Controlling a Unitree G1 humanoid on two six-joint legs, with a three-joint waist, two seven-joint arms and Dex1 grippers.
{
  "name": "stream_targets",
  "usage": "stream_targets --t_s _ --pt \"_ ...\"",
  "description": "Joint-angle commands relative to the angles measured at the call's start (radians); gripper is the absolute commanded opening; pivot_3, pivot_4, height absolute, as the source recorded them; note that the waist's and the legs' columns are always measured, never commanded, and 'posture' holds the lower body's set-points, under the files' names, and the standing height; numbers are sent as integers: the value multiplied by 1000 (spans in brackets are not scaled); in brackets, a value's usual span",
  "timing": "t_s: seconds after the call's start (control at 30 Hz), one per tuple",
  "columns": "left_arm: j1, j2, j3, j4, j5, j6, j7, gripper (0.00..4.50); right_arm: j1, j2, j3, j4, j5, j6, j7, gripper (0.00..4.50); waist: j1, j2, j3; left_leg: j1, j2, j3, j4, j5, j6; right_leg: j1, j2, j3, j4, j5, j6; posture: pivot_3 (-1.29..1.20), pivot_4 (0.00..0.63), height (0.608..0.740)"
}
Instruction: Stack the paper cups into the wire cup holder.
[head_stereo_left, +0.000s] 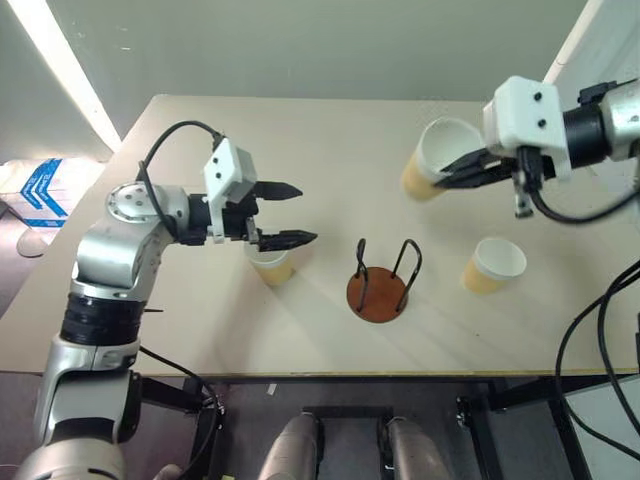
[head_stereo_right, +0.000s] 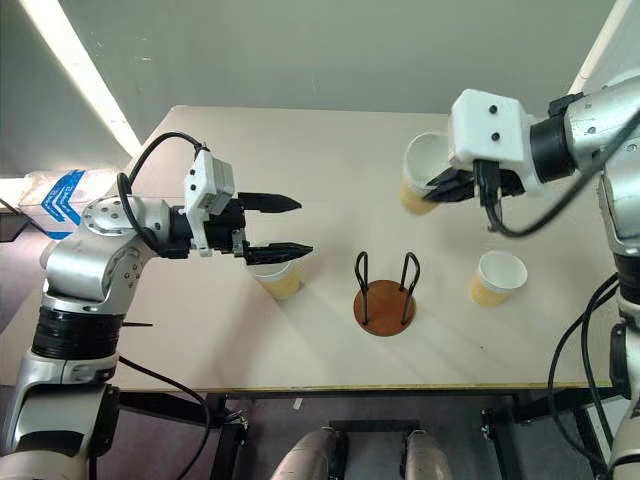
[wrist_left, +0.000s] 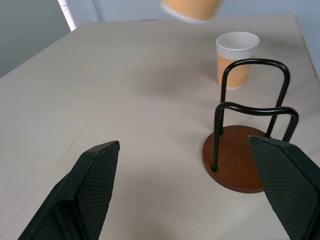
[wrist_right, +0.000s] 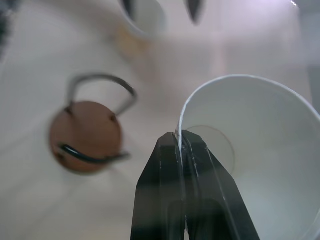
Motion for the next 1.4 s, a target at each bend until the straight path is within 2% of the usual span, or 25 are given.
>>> stream_targets --t_s 0.03,0.13,0.4,0.8,0.93,1.23,1.4 --pt "-50 -3 3 3 -8 -39 -22 4500 -13 -12 41 -117 44 30 30 44 0 0 0 0 0 0 0 0 1 0 0 0 0 0 0 0 150 740" --pt "-66 -5 -4 1 -6 -46 -36 4500 -10 -16 82 -134 40 -1 55 44 1 0 0 0 0 -1 0 -1 10 0 0 0 1 0 -1 0 150 740" --pt "-54 -8 6 -35 -16 -49 -36 4500 19 -5 156 -98 -14 -98 54 44 -1 -1 0 3 -1 -1 1 3 9 -1 0 1 9 0 -1 0 150 740" --pt "-41 -10 5 -40 -11 -56 -32 4500 50 42 201 -50 -65 -158 49 44 -2 -1 0 3 -1 -1 0 4 9 -1 0 1 10 0 -1 0 150 740" --pt "-40 -12 3 -38 -10 -59 -33 4500 58 46 201 -54 -69 -151 44 944 -2 -1 0 3 -1 -1 0 4 9 -1 0 1 10 0 -1 0 150 740" --pt "-34 -22 0 -49 -9 -59 -24 4500 88 38 162 -74 -76 -118 -27 4070 -2 -1 0 3 -1 -1 0 4 9 -1 0 1 10 0 -1 0 150 740" --pt "-21 46 -27 -125 67 -88 -14 4500 114 -3 21 -67 3 -14 -86 4070 -2 -1 0 2 -1 -1 1 4 9 -1 0 1 9 0 -1 0 150 740"
